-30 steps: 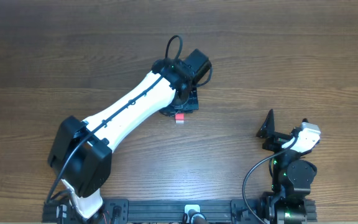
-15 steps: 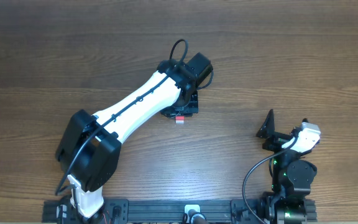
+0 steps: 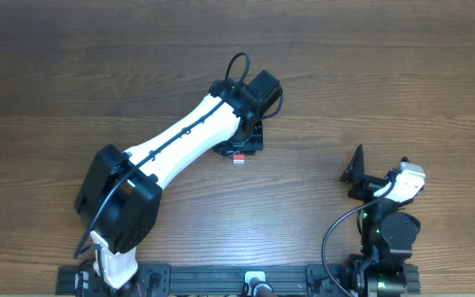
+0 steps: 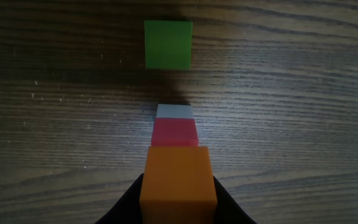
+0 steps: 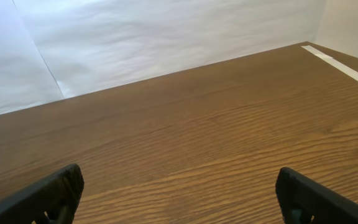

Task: Stack Cubes

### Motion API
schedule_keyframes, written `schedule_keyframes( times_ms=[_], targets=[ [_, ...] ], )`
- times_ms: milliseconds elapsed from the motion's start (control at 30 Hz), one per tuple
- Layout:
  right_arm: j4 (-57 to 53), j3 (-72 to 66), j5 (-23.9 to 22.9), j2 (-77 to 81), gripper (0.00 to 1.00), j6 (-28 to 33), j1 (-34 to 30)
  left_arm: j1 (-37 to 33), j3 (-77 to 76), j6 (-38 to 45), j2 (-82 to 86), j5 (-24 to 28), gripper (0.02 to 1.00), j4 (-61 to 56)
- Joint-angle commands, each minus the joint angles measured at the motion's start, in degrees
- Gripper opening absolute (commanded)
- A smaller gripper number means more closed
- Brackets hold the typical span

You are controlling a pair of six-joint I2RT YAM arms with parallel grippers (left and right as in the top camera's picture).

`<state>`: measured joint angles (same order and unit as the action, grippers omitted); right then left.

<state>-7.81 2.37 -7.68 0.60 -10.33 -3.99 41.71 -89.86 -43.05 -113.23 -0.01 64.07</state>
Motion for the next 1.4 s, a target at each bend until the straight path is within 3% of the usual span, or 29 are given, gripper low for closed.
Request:
schedule_keyframes(
  times_ms=[33,1400],
  targets=[
    [-1.2,0.3,-0.9,-0.1,0.993,0.3,0.2,0.0,-0.9,0.9,-1.3,0.4,0.042,0.8],
    [-1.2,0.3,-0.9,-0.1,0.991,0.3,0.2,-0.4,-0.9,1.9,-3.5,2.1,0.042,0.0]
  ],
)
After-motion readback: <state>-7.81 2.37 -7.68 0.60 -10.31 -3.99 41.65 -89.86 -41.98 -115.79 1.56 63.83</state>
